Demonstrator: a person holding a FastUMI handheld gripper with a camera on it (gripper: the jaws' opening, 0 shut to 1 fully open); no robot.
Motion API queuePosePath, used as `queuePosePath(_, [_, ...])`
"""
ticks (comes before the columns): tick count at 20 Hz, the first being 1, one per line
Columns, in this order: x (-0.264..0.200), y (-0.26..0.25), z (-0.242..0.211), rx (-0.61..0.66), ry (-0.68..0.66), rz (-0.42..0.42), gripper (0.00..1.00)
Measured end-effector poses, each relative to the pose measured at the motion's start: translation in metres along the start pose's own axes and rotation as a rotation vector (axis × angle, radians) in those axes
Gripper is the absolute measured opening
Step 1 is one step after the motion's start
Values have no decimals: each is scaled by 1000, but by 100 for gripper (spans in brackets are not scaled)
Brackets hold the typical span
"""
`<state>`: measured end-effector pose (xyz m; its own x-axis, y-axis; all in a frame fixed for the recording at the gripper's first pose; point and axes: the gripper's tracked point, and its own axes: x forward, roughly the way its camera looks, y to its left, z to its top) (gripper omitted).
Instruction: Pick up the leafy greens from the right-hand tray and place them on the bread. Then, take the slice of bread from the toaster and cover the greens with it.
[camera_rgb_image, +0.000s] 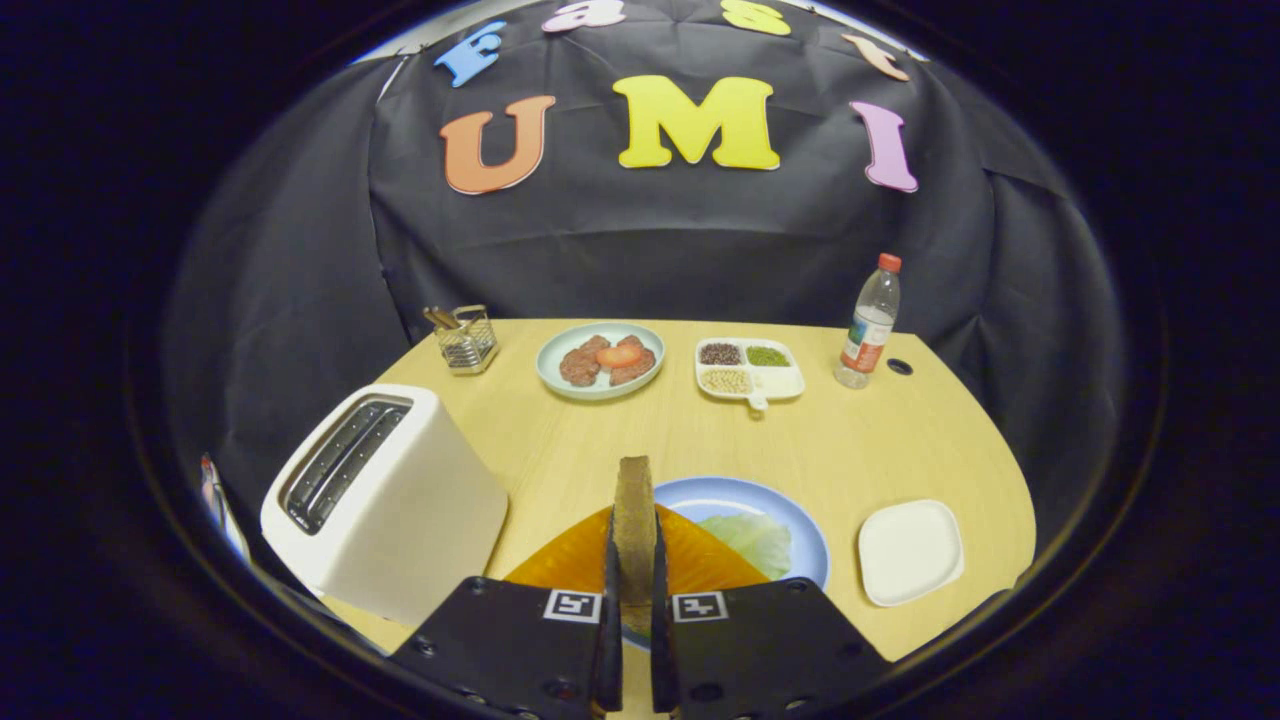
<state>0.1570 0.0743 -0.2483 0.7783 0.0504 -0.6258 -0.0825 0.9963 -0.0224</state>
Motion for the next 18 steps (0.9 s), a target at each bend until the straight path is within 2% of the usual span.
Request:
queuePosePath(3, [6, -12, -9, 41, 10, 35, 11])
queuePosePath(11, [20, -65, -29, -142, -14, -109, 11])
queuePosePath(16, [30, -79, -46, -156, 25, -138, 12])
queuePosePath(17, [32, -81, -48, -164, 27, -143, 18])
queuePosePath(18, [34, -83, -50, -175, 27, -149, 19])
